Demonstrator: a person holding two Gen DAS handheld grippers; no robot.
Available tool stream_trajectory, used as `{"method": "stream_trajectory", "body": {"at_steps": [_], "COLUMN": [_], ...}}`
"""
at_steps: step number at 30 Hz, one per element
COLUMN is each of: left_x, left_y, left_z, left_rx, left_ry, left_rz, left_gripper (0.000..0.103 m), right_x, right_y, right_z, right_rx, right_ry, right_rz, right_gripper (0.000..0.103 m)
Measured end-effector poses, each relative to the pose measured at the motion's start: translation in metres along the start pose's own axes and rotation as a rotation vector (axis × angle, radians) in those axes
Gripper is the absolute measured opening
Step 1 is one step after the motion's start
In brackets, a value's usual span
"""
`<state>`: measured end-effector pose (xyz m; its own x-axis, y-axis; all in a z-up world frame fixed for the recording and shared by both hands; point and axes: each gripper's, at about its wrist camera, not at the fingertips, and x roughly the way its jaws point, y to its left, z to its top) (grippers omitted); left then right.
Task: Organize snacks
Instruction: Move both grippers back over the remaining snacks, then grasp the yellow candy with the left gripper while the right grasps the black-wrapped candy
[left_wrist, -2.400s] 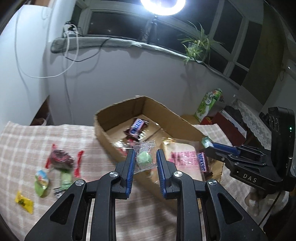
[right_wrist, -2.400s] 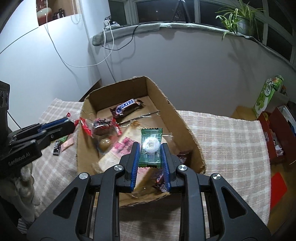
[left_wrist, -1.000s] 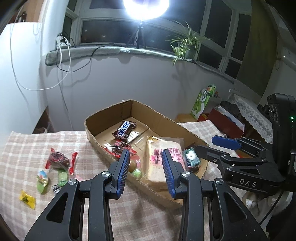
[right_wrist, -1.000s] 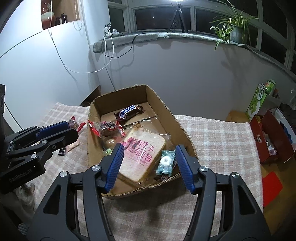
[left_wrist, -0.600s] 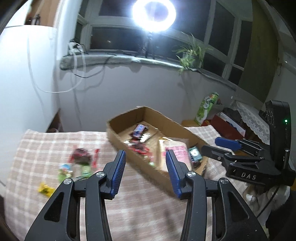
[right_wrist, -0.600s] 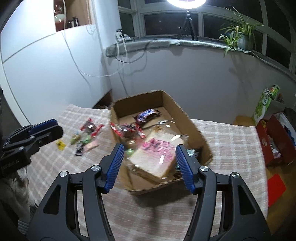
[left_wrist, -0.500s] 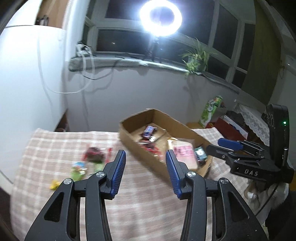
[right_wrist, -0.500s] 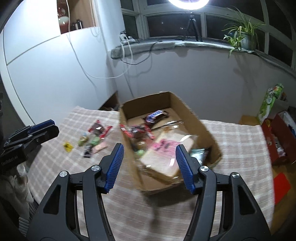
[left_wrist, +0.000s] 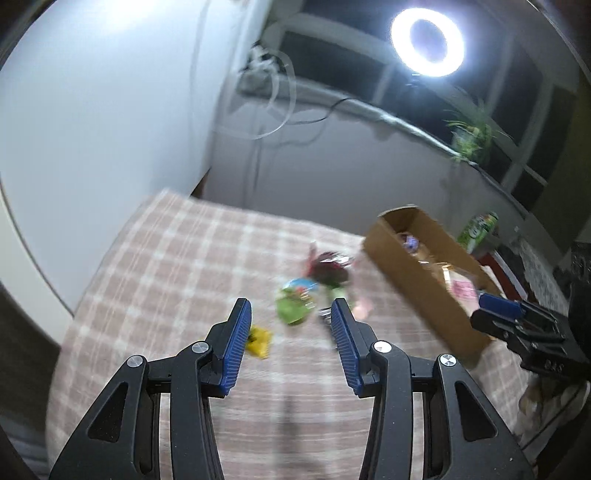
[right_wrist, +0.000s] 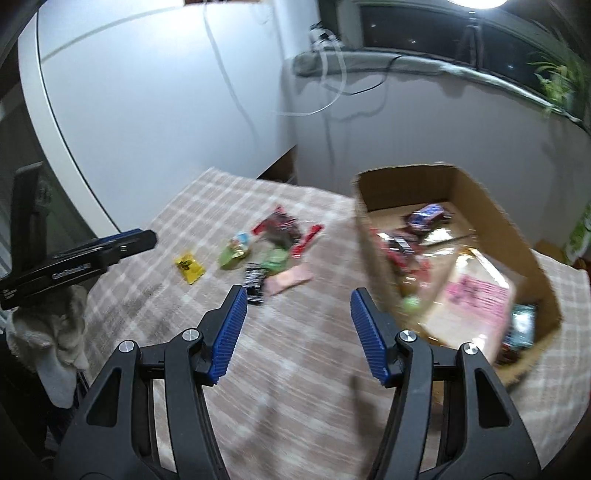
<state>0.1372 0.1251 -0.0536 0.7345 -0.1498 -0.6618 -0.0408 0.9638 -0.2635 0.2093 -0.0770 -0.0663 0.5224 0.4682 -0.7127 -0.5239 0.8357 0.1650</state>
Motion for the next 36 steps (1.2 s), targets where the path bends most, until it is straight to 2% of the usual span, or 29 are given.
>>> {"method": "stream_trajectory", "body": {"at_steps": [2,7,13,15,19,25,30,36], "left_x": [0.015,0.038,0.051,0.056,0.06,0.073,0.079,0.081], "left_y": [0.015,0.032,0.032,0.034,0.033,0.022,0.016,0.014], "left_z": [-0.002,-0.012,-0.02,-0.023,-0.021,-0.022,-0.02,-0.02], "left_rx": [-0.054,-0.094,-0.077,-0.077,-0.086,-0.035,-0.003,0.02], "left_ry": [0.029,0.094,0.14,0.155,0.153,0.158,0.152,0.145], "left_rz": [0.002,0.008,0.016,0.026,0.029,0.056,0.081,0.098], "left_gripper": [0.044,0.044,0.044,0.044,0.044,0.044,0.044,0.041], "right_x": [0.015,0.049,0.08,0.086,0.097,0.107,0.11,0.109], "right_y": [0.007,0.019,0.026,0.027,0.028,0.03,0.037,0.044], "right_z": [0.001,0.0,-0.002,-0.002,-0.001,0.0,0.003,0.003], "right_rx": [-0.001,-0.019,-0.029,-0.033,-0.037,-0.055,-0.08,-0.106], "right_ry": [0.023,0.077,0.126,0.133,0.151,0.164,0.157,0.144], "right_rz": [0.013,0.039,0.059,0.058,0.068,0.058,0.036,0.052], "right_gripper": [0.061,0.061,0.061,0.056,0.052,0.051,0.042,0.041]}}
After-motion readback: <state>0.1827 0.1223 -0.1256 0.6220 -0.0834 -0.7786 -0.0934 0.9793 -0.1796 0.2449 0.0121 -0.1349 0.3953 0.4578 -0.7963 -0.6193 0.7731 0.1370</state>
